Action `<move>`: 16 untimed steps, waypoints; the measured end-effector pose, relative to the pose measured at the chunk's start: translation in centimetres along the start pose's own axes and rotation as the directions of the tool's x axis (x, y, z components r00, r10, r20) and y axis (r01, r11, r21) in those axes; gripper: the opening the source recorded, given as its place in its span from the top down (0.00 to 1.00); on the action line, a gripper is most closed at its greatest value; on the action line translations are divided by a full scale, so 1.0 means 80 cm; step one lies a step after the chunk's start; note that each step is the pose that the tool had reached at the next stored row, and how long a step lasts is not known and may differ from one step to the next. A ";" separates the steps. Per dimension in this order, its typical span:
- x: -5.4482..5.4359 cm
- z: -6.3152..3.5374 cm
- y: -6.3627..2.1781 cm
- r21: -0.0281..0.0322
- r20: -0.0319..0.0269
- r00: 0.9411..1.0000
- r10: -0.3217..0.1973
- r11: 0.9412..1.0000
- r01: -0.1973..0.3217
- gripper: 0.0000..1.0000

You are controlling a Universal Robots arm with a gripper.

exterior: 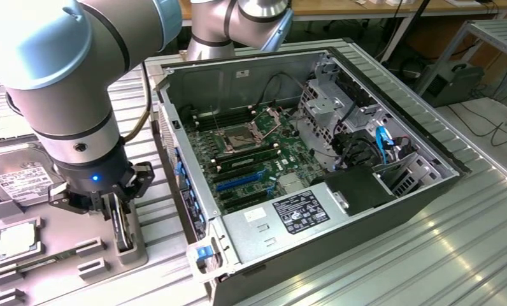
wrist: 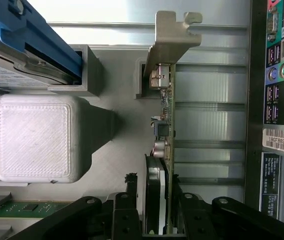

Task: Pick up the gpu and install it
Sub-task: 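Pick up the gpu and move the gpu toward the slot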

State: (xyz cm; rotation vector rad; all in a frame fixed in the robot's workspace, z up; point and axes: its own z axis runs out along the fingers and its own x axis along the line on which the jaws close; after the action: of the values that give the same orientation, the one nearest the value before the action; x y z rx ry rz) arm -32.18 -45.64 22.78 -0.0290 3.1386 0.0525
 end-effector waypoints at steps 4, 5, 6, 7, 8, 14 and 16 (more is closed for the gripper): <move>0.000 0.000 0.000 0.000 0.000 1.000 0.000 1.000 0.000 0.72; 0.000 0.000 0.000 0.000 0.000 1.000 0.000 1.000 0.000 0.72; 0.000 0.000 0.000 0.000 0.000 1.000 0.000 1.000 0.000 0.72; 0.000 0.000 0.000 0.000 0.000 1.000 0.000 1.000 0.000 0.72; 0.000 0.000 0.000 0.000 0.000 1.000 0.000 1.000 0.000 0.72; 0.000 0.000 0.000 0.000 0.000 1.000 0.000 1.000 0.000 0.72; 0.000 0.000 0.000 -0.001 0.000 1.000 0.000 1.000 0.000 0.72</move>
State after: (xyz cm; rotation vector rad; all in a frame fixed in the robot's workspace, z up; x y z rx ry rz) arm -32.18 -45.64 22.79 -0.0291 3.1386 0.0548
